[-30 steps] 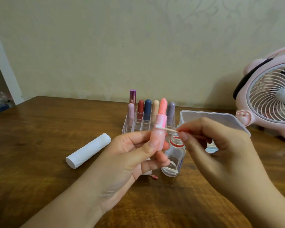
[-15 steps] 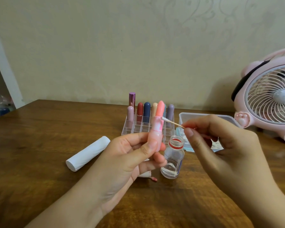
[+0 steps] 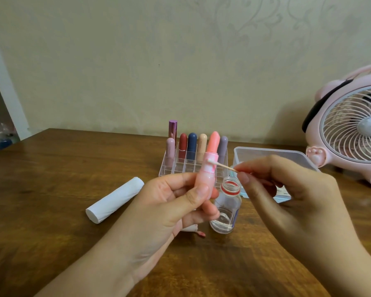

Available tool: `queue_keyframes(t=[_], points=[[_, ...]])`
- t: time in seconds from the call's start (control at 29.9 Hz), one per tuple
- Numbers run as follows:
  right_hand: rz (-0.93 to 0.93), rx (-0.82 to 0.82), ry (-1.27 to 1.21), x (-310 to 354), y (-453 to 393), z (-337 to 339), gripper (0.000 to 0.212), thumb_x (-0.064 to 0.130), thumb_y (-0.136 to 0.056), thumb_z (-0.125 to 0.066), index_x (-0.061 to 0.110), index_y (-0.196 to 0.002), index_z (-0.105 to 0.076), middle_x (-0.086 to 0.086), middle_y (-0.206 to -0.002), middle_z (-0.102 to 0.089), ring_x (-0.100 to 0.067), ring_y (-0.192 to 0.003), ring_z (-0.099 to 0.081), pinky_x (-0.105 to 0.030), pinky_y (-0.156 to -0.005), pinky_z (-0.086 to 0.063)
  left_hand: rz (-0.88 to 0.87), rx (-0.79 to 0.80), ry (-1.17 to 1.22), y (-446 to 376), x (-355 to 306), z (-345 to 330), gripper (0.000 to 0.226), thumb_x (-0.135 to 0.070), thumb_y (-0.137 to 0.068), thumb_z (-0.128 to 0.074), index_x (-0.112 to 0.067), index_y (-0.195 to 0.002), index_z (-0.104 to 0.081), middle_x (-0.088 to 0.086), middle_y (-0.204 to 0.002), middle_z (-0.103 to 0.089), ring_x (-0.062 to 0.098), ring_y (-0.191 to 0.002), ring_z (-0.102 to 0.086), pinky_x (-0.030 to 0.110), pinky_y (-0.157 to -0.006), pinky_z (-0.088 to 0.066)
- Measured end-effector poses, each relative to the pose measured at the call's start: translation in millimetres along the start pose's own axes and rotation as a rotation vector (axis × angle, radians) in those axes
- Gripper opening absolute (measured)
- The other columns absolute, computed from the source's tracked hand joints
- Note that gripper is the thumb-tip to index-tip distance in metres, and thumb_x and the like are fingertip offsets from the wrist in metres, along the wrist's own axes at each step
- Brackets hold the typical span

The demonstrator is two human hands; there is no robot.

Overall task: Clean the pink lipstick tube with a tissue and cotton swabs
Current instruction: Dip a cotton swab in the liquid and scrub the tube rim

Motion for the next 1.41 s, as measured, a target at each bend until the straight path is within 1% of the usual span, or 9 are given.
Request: queue_keyframes(t=[0.17, 0.4, 0.57, 0.74, 0.87, 1.04, 1.14, 1.27, 1.41], points=[[0.024, 0.058, -0.01, 3.2, 1.4, -4.7, 0.01, 0.025, -0.082, -0.056, 0.021, -0.081, -0.066, 0.014, -0.065, -0.056, 0.0, -0.06, -0.047, -0.008, -0.057, -0.039, 0.017, -0.005, 0.017, -0.3, 0.6, 1.1, 0.031, -0.019, -0.06, -0.069, -0.007, -0.088, -0.075, 0.005, -0.069, -0.068, 0.011, -0.056, -0.063, 0.023, -0.06, -0.055], [0.011, -0.032, 0.015, 2.2, -0.4, 3.1, 0.011, 0.022, -0.083, -0.055, 0.018, -0.082, -0.065, 0.026, -0.068, -0.048, 0.001, -0.063, -0.045, -0.005, -0.06, -0.035, 0.021, -0.003, 0.008, -0.2, 1.4, 0.4, 0.026, -0.017, -0.061, -0.067, -0.01, -0.085, -0.076, 0.005, -0.067, -0.069, 0.011, -0.056, -0.062, 0.023, -0.06, -0.055], [0.007, 0.021, 0.022, 0.2, 1.1, -2.7, 0.011, 0.023, -0.082, -0.056, 0.019, -0.081, -0.066, 0.014, -0.063, -0.055, -0.005, -0.06, -0.046, -0.009, -0.056, -0.037, 0.016, 0.006, 0.001, 0.1, 0.9, -0.2, 0.025, -0.019, -0.063, -0.067, -0.008, -0.083, -0.076, 0.006, -0.069, -0.068, 0.01, -0.056, -0.062, 0.024, -0.061, -0.055], [-0.004, 0.027, -0.043, 0.7, 0.3, -1.0, 0.01, 0.023, -0.082, -0.056, 0.02, -0.081, -0.066, 0.015, -0.065, -0.056, -0.005, -0.06, -0.048, -0.009, -0.056, -0.037, 0.017, 0.008, 0.006, -0.4, 2.0, 1.4, 0.029, -0.021, -0.062, -0.068, -0.008, -0.087, -0.075, 0.004, -0.068, -0.068, 0.01, -0.057, -0.063, 0.025, -0.062, -0.056], [-0.03, -0.024, -0.098, -2.1, 0.0, 3.4, 0.007, 0.024, -0.084, -0.055, 0.027, -0.085, -0.062, 0.027, -0.066, -0.052, -0.002, -0.06, -0.05, -0.006, -0.055, -0.037, 0.007, 0.009, 0.012, -0.7, 1.0, 1.0, 0.025, -0.02, -0.063, -0.068, -0.007, -0.083, -0.076, 0.005, -0.068, -0.069, 0.01, -0.055, -0.062, 0.024, -0.061, -0.055], [-0.005, 0.034, -0.017, -0.5, 0.6, -2.4, 0.01, 0.022, -0.082, -0.057, 0.019, -0.082, -0.067, 0.008, -0.063, -0.059, -0.008, -0.06, -0.049, -0.012, -0.055, -0.039, -0.001, 0.025, 0.015, -0.1, 1.1, 0.4, 0.02, -0.019, -0.073, -0.071, -0.006, -0.086, -0.075, 0.006, -0.071, -0.069, 0.01, -0.057, -0.063, 0.024, -0.061, -0.055], [0.003, 0.061, -0.028, 0.7, 1.0, -3.2, 0.008, 0.023, -0.081, -0.058, 0.022, -0.079, -0.066, 0.014, -0.061, -0.054, -0.003, -0.058, -0.045, -0.009, -0.055, -0.037, 0.013, 0.0, 0.015, -0.1, 1.5, 1.4, 0.027, -0.02, -0.064, -0.069, -0.008, -0.087, -0.075, 0.005, -0.069, -0.069, 0.011, -0.056, -0.063, 0.024, -0.06, -0.056], [-0.029, -0.012, -0.094, -1.5, 0.6, 2.9, 0.01, 0.024, -0.083, -0.057, 0.021, -0.08, -0.066, 0.019, -0.062, -0.052, -0.005, -0.058, -0.047, -0.009, -0.055, -0.037, 0.004, 0.0, 0.011, -1.0, 0.8, 1.7, 0.027, -0.019, -0.064, -0.075, -0.007, -0.089, -0.075, 0.004, -0.067, -0.069, 0.011, -0.055, -0.063, 0.025, -0.06, -0.056], [-0.021, -0.011, -0.051, -0.5, -0.6, 1.7, 0.011, 0.024, -0.083, -0.056, 0.02, -0.081, -0.066, 0.023, -0.063, -0.051, -0.005, -0.058, -0.047, -0.011, -0.053, -0.037, -0.008, -0.022, 0.014, -1.1, 1.1, 3.4, 0.032, -0.017, -0.057, -0.07, -0.006, -0.086, -0.074, 0.005, -0.069, -0.071, 0.012, -0.053, -0.064, 0.025, -0.058, -0.056]])
Point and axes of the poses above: each hand's wrist, its own y-axis away from the middle knuckle, its own z-axis out of the back of the hand, x = y × z, the point moved 7 cm from there along -y, towards the middle knuckle
